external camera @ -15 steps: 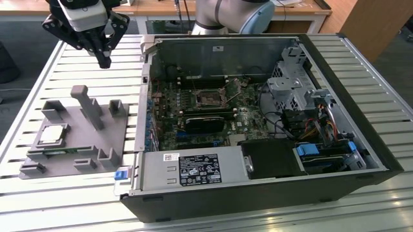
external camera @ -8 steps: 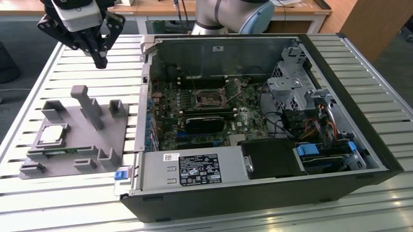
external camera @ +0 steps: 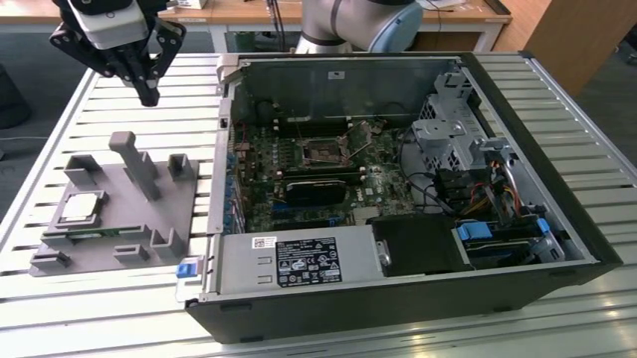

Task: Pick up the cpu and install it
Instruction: 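Reach for the cpu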

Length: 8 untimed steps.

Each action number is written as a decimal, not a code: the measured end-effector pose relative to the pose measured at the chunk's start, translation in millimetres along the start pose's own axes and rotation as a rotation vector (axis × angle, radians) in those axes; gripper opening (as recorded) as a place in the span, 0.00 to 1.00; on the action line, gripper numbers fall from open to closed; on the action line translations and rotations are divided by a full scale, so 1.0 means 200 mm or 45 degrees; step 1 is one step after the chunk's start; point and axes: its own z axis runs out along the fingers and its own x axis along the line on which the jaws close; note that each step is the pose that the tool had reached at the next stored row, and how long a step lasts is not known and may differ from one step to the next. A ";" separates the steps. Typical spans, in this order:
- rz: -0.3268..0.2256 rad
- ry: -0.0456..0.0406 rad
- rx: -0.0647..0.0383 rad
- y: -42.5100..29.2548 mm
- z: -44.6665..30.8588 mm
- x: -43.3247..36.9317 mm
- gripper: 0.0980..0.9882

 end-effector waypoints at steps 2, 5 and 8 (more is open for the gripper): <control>0.000 0.000 0.000 -0.001 0.000 0.008 0.01; 0.000 0.000 0.000 -0.001 0.000 0.018 0.01; 0.000 0.000 0.000 -0.002 0.001 0.029 0.01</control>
